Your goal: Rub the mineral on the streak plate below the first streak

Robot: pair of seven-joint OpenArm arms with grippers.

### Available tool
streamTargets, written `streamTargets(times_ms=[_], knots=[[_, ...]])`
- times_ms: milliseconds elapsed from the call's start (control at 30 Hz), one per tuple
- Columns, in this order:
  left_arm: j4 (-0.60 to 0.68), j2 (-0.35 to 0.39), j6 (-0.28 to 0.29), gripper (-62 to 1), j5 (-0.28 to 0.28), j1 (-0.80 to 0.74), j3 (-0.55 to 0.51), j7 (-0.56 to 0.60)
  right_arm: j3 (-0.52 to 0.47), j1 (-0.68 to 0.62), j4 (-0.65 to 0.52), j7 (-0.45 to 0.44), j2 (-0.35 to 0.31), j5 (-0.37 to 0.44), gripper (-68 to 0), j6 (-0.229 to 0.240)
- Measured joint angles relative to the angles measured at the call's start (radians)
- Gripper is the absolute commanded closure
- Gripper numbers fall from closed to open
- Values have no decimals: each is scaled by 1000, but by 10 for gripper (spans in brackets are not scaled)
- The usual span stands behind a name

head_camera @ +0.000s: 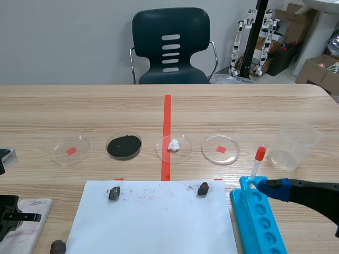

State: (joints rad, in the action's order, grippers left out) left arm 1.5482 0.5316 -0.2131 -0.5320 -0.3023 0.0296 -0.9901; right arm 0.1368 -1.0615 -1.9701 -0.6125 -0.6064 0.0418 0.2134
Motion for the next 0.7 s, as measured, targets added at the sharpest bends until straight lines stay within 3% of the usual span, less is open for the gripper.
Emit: streamTargets(times_ms=[167, 467, 567, 700], knots=[[0, 0, 0, -100, 0, 0, 0, 98, 0, 0, 0, 0, 0, 0, -606, 0], [-1, 0, 0, -100, 0, -85, 0, 566, 0, 0, 0, 0, 0, 0, -606, 0], [6, 0, 0, -100, 0, -105, 0, 656, 0, 0, 0, 0, 0, 0, -606, 0], [63, 0, 0, -100, 74, -167, 0, 802, 0, 0, 0, 0, 0, 0, -606, 0]])
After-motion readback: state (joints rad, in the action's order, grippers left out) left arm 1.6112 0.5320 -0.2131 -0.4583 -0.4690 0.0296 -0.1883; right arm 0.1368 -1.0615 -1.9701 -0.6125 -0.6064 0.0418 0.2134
